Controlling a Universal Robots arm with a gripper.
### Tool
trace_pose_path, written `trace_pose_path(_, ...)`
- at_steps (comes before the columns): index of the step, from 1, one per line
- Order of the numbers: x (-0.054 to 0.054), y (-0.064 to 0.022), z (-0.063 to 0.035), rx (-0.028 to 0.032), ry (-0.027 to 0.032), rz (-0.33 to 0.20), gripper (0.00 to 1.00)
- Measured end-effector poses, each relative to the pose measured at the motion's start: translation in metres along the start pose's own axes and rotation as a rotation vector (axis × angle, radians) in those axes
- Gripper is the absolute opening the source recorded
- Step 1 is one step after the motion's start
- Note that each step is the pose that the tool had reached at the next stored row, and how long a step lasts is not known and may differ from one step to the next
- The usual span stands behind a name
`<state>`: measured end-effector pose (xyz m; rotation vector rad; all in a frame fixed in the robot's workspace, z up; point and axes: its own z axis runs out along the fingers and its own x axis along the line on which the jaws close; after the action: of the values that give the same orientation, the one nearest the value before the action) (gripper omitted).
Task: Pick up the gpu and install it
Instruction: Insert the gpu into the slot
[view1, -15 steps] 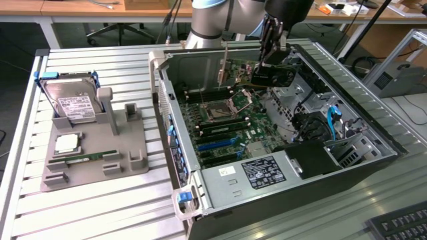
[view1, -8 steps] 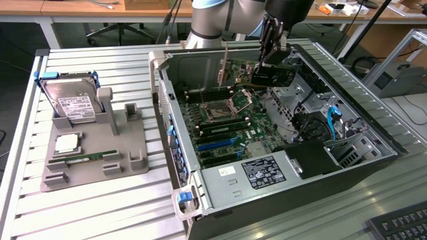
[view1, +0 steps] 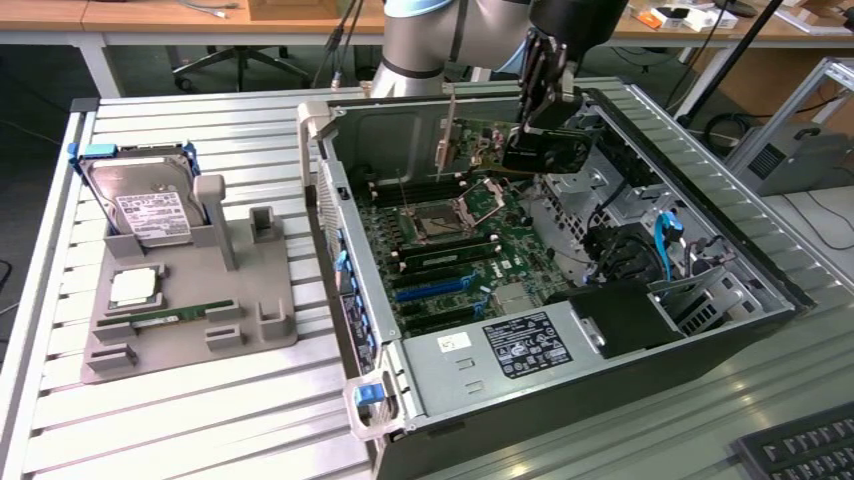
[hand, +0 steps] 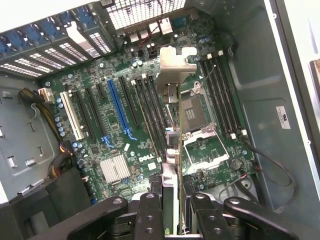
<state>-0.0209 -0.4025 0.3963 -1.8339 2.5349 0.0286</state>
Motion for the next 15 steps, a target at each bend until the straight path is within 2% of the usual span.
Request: trace_pose_path(15,0.0,0.0,0.0,-0.0004,0.0005,-0.024,0.26)
